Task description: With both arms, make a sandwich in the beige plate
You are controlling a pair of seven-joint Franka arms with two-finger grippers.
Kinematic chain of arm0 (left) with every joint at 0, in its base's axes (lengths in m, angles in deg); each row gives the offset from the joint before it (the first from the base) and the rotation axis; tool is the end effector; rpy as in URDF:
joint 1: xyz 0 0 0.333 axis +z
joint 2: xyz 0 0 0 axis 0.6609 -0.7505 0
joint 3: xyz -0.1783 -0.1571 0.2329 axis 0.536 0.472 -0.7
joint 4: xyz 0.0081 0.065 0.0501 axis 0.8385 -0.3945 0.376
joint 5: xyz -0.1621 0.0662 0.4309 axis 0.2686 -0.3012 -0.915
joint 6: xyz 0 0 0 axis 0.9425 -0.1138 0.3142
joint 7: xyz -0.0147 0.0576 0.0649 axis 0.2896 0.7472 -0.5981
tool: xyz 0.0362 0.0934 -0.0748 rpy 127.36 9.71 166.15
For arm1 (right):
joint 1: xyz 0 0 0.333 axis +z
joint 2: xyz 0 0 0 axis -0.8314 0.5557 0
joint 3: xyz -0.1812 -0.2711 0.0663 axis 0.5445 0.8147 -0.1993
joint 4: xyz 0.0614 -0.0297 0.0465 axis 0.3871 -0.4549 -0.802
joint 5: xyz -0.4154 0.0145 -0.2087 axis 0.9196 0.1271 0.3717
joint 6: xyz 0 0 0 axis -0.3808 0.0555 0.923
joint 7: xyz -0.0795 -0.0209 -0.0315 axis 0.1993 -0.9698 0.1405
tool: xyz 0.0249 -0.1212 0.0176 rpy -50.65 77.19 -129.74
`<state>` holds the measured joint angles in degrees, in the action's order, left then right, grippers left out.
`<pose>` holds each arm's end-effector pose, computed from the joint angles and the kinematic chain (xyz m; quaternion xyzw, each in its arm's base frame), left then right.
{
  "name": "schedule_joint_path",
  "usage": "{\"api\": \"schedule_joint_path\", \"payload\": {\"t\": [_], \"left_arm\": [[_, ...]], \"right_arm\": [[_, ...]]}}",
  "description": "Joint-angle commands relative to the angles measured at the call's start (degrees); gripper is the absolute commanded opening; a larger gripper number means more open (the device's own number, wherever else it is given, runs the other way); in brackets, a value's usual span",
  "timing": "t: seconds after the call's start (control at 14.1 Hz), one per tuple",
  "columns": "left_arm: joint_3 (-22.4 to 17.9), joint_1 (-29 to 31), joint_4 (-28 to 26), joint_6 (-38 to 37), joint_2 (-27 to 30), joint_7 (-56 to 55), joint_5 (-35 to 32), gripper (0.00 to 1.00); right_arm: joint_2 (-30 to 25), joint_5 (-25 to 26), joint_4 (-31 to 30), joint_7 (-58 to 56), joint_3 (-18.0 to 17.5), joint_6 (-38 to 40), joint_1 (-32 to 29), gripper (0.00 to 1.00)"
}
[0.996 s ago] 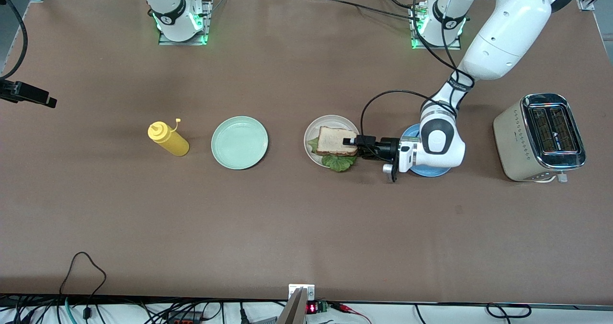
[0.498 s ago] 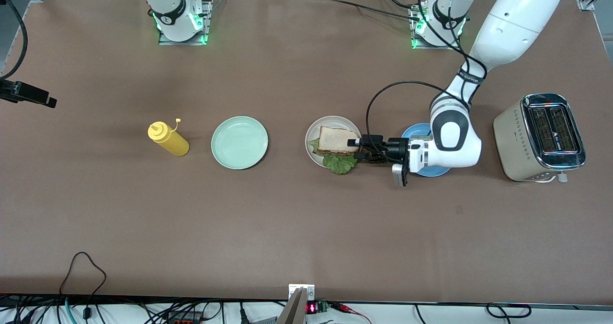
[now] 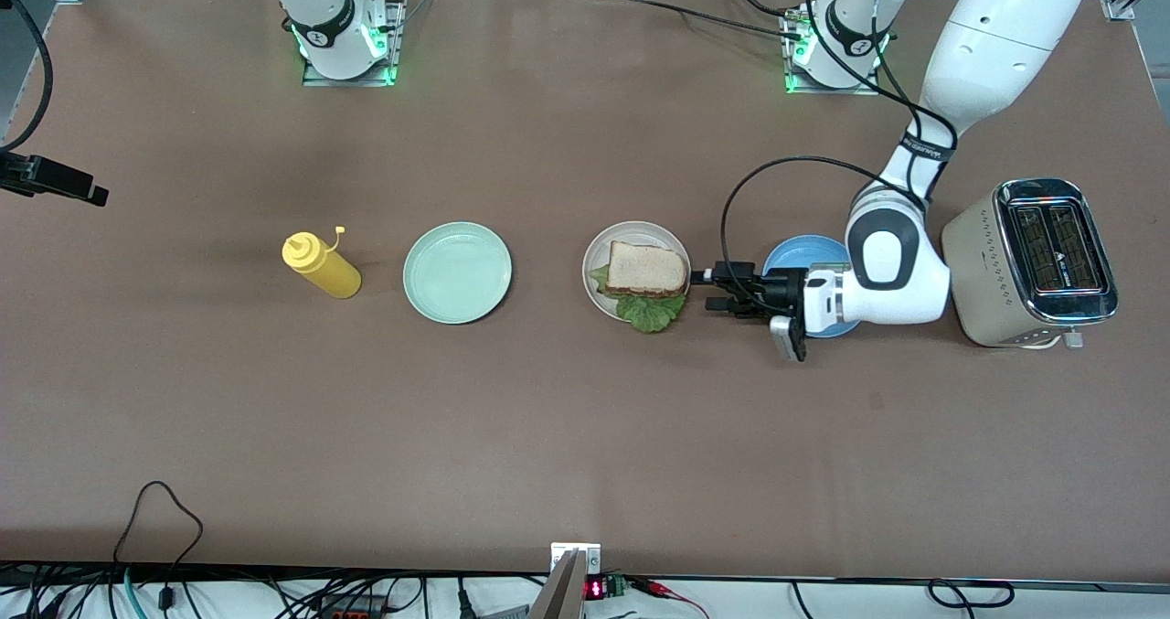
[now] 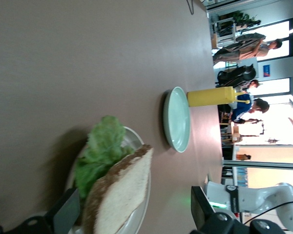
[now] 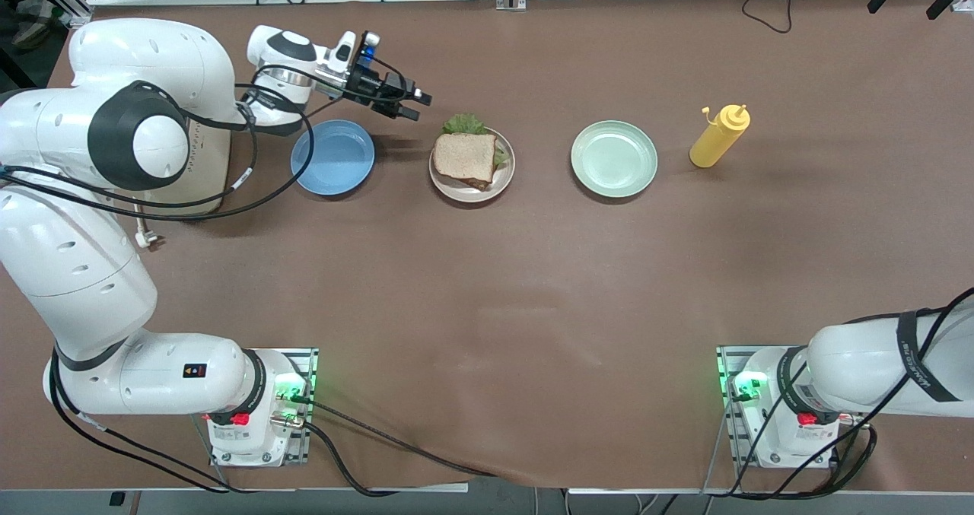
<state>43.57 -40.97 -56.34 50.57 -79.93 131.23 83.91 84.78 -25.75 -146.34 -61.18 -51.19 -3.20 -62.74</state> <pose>0.6515 -0.1958 0.1517 0.8514 -0.1220 -0.0017 0.5100 0.6419 -0.1101 0.5643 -0.9952 0.0687 0.0670 0.0184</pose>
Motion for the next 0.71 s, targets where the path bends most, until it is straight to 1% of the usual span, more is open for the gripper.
{"api": "schedule_joint_path", "payload": {"t": [0.0,0.14,0.21,0.36,0.5,0.64], "left_arm": [[-4.84,-0.4,-1.02,-0.63,4.64,-2.05,-8.81,1.0],[-6.61,-0.49,-0.67,-2.02,6.66,-7.4,-16.02,1.0],[-6.88,-0.49,-0.58,-2.56,7.8,-10.56,-19.45,1.0],[-8.54,-0.4,-0.67,-2.56,9.91,-17.42,-26.57,1.0],[-10.13,-0.4,-0.4,-2.56,11.67,-21.04,-33.86,1.0],[-11.53,-0.14,1.96,-2.56,12.38,-24.37,-40.55,1.0]], "right_arm": [[-0.39,0.07,0.39,-0.19,-0.39,0.09,-0.36,1.0],[-0.48,0.07,0.39,-0.19,-0.39,0.09,-0.36,1.0],[-0.57,0.07,0.39,-0.19,-0.39,0.18,-0.27,1.0],[-0.74,0.07,0.47,-0.19,-0.39,0.35,-0.27,1.0],[-0.92,0.07,0.47,-0.36,-0.39,0.62,-0.27,1.0],[-1.27,0.07,0.56,-0.54,-0.39,0.71,-0.27,1.0]]}}
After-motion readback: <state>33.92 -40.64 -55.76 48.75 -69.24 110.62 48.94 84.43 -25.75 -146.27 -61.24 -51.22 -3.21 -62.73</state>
